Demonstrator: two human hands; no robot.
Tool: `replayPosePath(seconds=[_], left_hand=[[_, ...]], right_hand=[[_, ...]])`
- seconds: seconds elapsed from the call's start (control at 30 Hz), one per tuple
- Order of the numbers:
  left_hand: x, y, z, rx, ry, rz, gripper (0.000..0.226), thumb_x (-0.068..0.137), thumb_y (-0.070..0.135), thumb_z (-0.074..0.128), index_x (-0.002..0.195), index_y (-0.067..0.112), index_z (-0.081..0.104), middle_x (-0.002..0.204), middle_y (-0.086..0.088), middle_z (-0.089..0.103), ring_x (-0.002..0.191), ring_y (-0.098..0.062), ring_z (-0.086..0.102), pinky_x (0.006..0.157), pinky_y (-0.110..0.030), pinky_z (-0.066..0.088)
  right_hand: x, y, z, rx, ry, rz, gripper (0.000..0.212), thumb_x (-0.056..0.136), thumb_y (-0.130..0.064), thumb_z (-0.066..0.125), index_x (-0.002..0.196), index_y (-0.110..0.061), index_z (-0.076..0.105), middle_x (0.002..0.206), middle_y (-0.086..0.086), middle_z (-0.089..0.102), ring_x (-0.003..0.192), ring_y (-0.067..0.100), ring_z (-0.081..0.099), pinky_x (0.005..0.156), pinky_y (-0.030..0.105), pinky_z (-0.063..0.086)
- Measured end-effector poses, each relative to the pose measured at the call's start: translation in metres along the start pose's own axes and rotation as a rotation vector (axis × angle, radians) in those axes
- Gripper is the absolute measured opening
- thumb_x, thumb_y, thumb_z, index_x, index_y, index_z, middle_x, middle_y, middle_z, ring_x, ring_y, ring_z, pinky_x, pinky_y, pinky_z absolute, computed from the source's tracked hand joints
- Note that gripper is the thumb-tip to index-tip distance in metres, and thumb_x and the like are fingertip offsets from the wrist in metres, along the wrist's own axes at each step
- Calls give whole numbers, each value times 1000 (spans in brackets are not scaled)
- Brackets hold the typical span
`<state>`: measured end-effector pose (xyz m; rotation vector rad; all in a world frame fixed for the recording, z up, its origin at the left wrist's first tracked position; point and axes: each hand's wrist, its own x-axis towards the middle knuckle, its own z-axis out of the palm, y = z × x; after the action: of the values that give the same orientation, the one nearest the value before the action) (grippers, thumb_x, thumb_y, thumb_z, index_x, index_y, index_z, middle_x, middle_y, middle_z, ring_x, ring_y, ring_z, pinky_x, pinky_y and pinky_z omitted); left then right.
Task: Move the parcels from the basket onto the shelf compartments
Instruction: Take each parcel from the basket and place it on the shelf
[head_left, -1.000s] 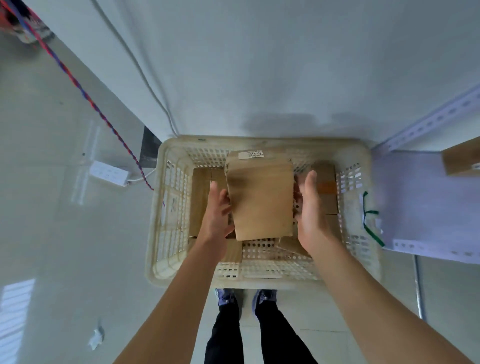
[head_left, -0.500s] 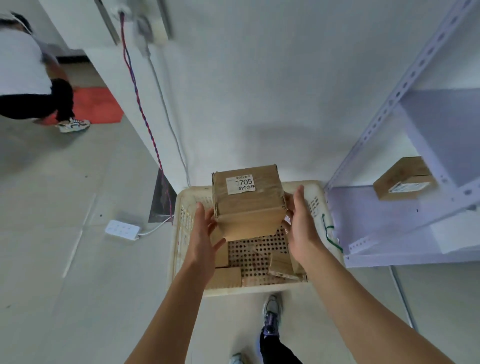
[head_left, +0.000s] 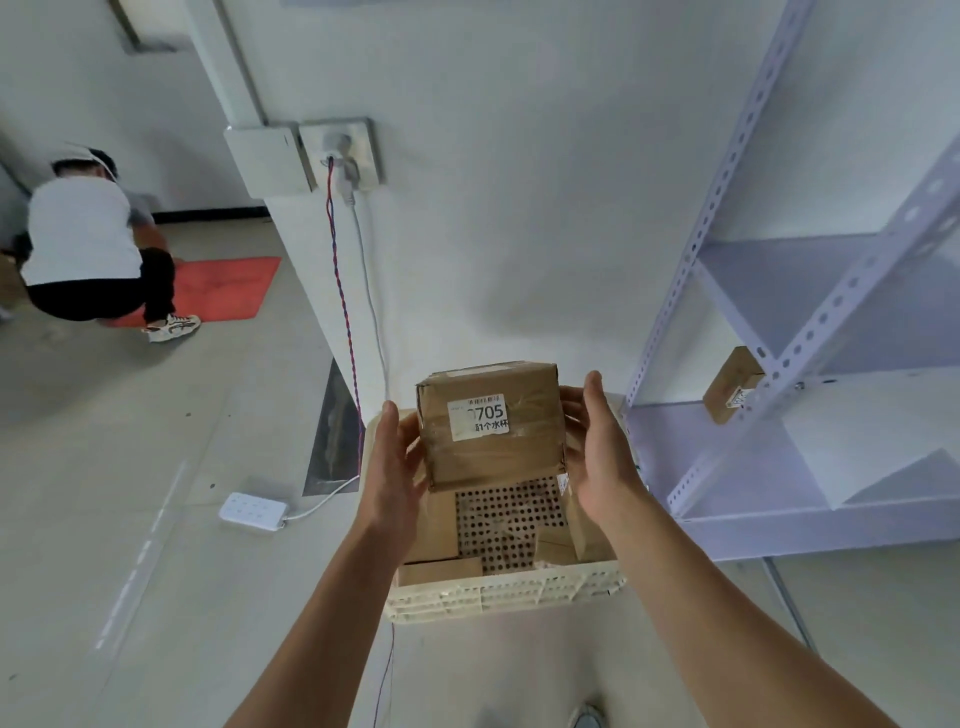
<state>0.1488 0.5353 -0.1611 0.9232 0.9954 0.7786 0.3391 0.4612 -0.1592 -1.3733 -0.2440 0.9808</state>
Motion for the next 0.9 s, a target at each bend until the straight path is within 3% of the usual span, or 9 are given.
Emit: replayPosePath(seconds=[0.13,0.23,0.3,0.4,0.53,0.9], left_hand=[[-15,6,7,-3,-27,32,66,108,66,28,135,24,71,129,-2,75,128,-28,65,117,-66,43],[-22,7,13,0,-40,31,68,107,69,28,140,25,68,136,-4,73,131,-27,64,115,-59,46],[-25,9,17,-13,-52,17,75,103,74,33,152,22,57,147,-6,66,135,-25,62,117,-53,46],[-31,12,24,-25,-37,31,88,97,78,43,162,18,42,155,-5,58,142,-24,55,123,-52,39],[-38,13,30,-37,-60,86,99,85,77,47,162,15,41,163,-8,48,149,-20,49,126,-53,35],[-49,5,40,6,-133,149,71,96,70,36,152,29,55,139,22,69,139,-7,58,127,-46,35]], right_hand=[[-10,-10,-11,11,-18,-21,50,106,-57,46,99,-18,76,91,-4,80,106,20,70,98,40,52],[-13,-16,-22,2,-38,-35,49,107,-56,44,112,-19,75,90,-6,80,102,17,71,90,34,51],[-15,-20,-28,-9,-60,-33,51,108,-57,40,119,-21,74,96,-5,81,104,16,71,94,34,49],[-18,-26,-35,-23,-86,-15,54,107,-61,37,122,-24,73,104,-6,82,111,17,70,105,40,47],[-23,-29,-40,-29,-90,-5,59,104,-67,38,124,-25,75,114,0,80,120,28,68,117,55,43],[-43,-31,-45,-12,-99,-53,48,107,-60,37,120,-32,74,120,-6,79,125,22,66,120,53,40]])
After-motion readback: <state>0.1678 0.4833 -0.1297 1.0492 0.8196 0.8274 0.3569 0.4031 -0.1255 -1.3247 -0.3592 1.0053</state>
